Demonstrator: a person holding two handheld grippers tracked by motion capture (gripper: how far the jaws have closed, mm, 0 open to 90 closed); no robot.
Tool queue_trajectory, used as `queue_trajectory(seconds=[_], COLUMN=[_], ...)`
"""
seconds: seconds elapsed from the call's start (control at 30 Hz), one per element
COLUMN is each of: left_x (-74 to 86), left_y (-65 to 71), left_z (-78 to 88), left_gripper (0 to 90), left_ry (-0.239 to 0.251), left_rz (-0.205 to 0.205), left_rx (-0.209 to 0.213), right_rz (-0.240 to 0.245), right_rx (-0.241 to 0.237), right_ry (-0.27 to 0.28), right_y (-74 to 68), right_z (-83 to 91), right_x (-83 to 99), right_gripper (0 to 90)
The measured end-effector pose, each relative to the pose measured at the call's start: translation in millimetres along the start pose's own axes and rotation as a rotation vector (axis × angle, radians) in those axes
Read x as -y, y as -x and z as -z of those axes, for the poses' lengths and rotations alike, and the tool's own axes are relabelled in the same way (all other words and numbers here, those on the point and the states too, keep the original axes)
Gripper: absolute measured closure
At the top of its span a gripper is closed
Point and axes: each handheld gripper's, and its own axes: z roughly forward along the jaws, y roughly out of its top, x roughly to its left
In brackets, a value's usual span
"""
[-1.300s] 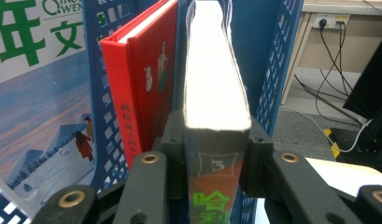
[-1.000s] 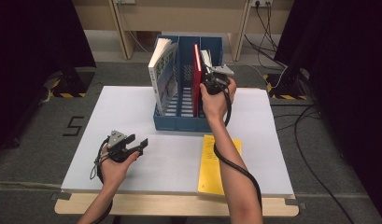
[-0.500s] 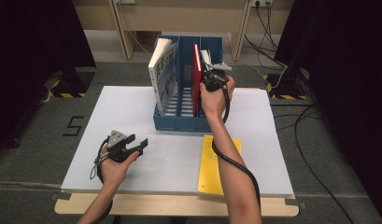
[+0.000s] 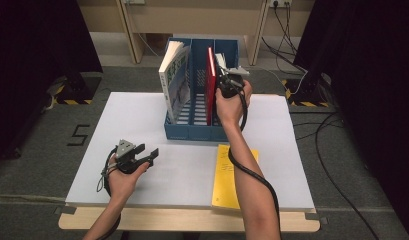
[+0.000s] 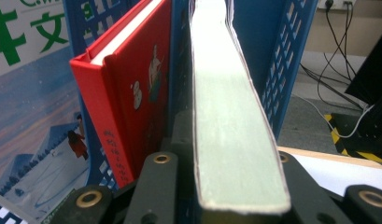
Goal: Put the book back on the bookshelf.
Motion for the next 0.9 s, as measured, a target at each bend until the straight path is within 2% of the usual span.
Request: queue_trajectory(seconds=[0.13,0.37,0.67,0.9], left_x=[0.4,0.1,-0.2,0.1], left_y=[-0.1,-0.8,-2.4,-2.9], left_z=[-0.4,0.3,-0.2,-0.4], left_gripper=[37.4,37.5,37.4,37.5], left_ry=[-0.002,-0.001,0.002,0.001], left_rz=[0.0,0.002,0.002,0.003], left_rx=[0.001,-0.003,-0.002,-0.002], right_rz=[-0.002,-0.017,-0.021,-0.025], right_rx=[0.006,0.019,0.022,0.023], right_ry=[0.018,0.08,0.084,0.081], right_y=[1.2,2.2,1.8,0.7], right_z=[0.6,-3.8,-22.4,-27.6], right_x=[-2.2,-7.7,-11.7,-13.2], right_gripper=[75.4,75.4,75.3,75.3])
